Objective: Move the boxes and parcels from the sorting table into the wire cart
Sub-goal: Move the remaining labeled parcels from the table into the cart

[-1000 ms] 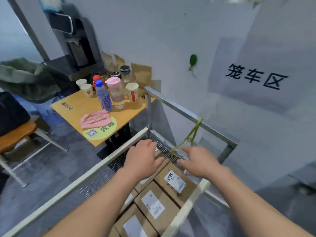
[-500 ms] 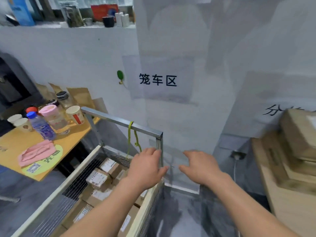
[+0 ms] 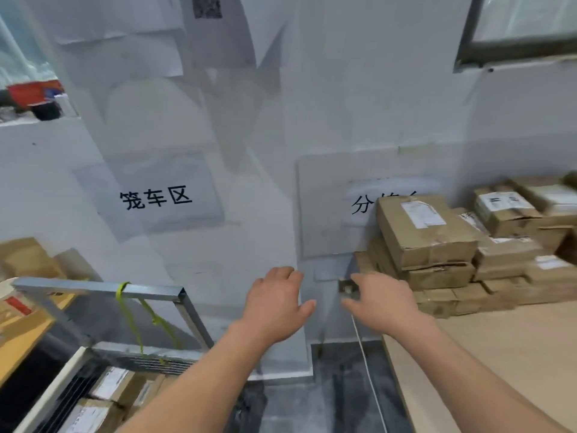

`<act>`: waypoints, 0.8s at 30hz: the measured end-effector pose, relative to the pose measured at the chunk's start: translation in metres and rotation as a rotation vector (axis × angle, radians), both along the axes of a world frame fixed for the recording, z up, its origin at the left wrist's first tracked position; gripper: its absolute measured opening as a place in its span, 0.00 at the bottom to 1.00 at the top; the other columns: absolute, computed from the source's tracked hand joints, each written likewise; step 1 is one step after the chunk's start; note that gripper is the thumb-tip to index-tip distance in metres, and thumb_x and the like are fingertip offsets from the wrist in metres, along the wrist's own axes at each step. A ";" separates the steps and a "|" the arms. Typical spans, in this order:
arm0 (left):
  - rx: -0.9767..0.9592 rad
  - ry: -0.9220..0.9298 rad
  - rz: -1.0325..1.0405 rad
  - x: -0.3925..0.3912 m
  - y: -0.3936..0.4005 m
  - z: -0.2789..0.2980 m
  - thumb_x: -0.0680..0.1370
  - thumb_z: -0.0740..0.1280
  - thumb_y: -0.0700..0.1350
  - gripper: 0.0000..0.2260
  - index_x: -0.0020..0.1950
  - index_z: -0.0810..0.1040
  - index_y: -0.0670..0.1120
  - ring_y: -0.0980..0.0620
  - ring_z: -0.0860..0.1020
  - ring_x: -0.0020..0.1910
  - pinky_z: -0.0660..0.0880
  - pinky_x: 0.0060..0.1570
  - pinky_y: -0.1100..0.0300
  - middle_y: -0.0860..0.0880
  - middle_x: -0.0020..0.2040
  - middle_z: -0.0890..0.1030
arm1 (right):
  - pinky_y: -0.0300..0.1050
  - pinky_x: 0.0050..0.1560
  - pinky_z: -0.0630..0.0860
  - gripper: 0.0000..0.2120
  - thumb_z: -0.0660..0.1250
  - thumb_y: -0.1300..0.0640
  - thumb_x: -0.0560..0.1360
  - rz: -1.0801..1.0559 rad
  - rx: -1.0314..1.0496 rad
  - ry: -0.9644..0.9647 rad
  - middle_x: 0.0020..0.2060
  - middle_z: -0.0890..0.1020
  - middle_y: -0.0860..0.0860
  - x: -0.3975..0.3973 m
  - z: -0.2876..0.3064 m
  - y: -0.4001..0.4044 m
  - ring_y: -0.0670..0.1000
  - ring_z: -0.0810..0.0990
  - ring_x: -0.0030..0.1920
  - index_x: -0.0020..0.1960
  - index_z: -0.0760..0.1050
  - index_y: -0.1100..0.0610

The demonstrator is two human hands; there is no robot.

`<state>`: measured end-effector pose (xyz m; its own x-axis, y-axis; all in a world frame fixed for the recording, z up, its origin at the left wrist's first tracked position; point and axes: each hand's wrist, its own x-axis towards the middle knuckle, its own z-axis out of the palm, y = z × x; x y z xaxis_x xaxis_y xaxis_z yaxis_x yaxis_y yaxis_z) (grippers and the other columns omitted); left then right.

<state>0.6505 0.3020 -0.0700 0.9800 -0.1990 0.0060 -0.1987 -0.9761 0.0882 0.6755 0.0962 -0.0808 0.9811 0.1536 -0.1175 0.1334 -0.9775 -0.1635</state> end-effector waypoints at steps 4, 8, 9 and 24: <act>0.016 -0.007 -0.081 0.018 -0.039 0.007 0.81 0.59 0.61 0.26 0.76 0.66 0.48 0.48 0.65 0.74 0.67 0.68 0.52 0.49 0.74 0.68 | 0.51 0.48 0.67 0.13 0.61 0.40 0.78 -0.094 0.022 -0.008 0.54 0.80 0.50 -0.002 0.009 -0.045 0.55 0.79 0.57 0.52 0.71 0.48; 0.001 -0.001 -0.146 0.034 -0.071 0.012 0.82 0.59 0.61 0.26 0.75 0.66 0.48 0.47 0.67 0.71 0.69 0.66 0.52 0.50 0.73 0.70 | 0.51 0.53 0.71 0.17 0.61 0.39 0.77 -0.197 0.023 -0.026 0.58 0.81 0.49 -0.001 0.011 -0.080 0.55 0.79 0.60 0.57 0.74 0.49; -0.006 -0.002 -0.160 0.039 -0.078 0.012 0.82 0.59 0.61 0.26 0.75 0.67 0.48 0.47 0.68 0.70 0.69 0.65 0.52 0.50 0.72 0.70 | 0.51 0.56 0.72 0.19 0.61 0.39 0.77 -0.221 0.030 -0.030 0.60 0.81 0.49 0.000 0.011 -0.088 0.54 0.78 0.61 0.61 0.75 0.49; -0.152 0.040 -0.439 0.164 -0.190 0.012 0.80 0.61 0.61 0.20 0.67 0.71 0.51 0.47 0.73 0.64 0.74 0.56 0.51 0.50 0.63 0.76 | 0.48 0.53 0.76 0.22 0.62 0.39 0.77 -0.588 0.005 -0.058 0.59 0.82 0.48 0.047 0.021 -0.176 0.54 0.80 0.60 0.67 0.75 0.48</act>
